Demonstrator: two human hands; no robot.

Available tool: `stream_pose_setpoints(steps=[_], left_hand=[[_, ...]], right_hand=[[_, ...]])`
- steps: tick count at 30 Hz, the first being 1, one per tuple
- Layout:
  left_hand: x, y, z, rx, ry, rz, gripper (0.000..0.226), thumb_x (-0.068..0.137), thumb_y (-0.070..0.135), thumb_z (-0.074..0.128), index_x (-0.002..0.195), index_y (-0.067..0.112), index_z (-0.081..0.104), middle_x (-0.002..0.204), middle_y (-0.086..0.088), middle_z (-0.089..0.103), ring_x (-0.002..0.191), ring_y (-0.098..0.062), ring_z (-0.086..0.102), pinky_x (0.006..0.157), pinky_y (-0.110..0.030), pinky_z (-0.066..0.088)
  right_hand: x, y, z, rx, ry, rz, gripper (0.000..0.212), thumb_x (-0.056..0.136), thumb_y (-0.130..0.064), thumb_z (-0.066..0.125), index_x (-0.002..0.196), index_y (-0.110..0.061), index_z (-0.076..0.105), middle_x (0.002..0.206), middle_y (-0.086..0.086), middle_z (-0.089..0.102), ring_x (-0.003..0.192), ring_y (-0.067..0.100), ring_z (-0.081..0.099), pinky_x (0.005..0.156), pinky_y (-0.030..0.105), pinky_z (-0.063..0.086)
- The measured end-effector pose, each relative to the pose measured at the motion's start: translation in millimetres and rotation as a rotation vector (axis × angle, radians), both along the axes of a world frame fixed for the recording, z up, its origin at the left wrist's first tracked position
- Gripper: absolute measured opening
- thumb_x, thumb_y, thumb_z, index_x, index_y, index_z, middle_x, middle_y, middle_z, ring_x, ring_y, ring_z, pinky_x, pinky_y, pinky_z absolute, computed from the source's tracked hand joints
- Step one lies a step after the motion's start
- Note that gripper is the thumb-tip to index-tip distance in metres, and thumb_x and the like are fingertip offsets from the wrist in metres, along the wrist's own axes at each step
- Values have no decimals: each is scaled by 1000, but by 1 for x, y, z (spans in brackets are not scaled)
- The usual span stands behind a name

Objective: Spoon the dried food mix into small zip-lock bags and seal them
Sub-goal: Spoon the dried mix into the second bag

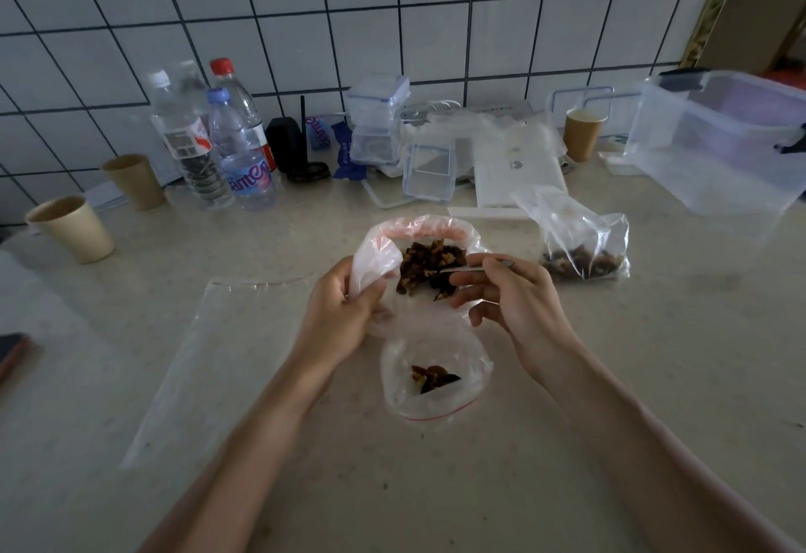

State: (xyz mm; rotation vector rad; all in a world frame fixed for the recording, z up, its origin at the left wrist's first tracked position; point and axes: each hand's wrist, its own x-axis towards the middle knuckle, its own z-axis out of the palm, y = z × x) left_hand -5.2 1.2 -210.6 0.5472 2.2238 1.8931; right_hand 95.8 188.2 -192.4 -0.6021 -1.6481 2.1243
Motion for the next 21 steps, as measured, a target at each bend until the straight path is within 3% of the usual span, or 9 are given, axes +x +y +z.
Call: stream_pose_setpoints(steps=[5, 12, 16, 21], left_hand=[[-2, -4, 1, 22, -5, 71, 19, 100, 31, 67, 117, 24, 73, 99, 4, 79, 82, -18, 78, 68, -29, 61], [-1, -4, 3, 16, 19, 101, 26, 99, 37, 67, 121, 24, 71, 100, 6, 79, 80, -17, 78, 69, -30, 61], [-2, -7, 5, -64, 114, 118, 43, 93, 50, 69, 125, 22, 68, 105, 5, 78, 83, -9, 76, 66, -22, 60], [-8, -19, 22, -257, 288, 196, 58, 76, 74, 68, 116, 32, 68, 105, 21, 71, 87, 8, 67, 69, -11, 48]], right_hand=[[0, 6, -2, -46, 27, -13, 28, 109, -9, 42, 111, 4, 66, 92, 26, 75, 68, 31, 71, 47, 33, 47], [1, 13, -3, -18, 8, -28, 29, 110, -13, 42, 107, 1, 68, 84, 18, 77, 66, 28, 71, 46, 31, 48], [2, 14, 1, -18, 48, -26, 29, 109, -12, 41, 104, 1, 67, 82, 19, 75, 66, 29, 69, 47, 32, 45], [7, 14, 10, -7, 144, -13, 30, 109, -11, 41, 100, 0, 67, 78, 18, 71, 62, 29, 67, 46, 33, 41]])
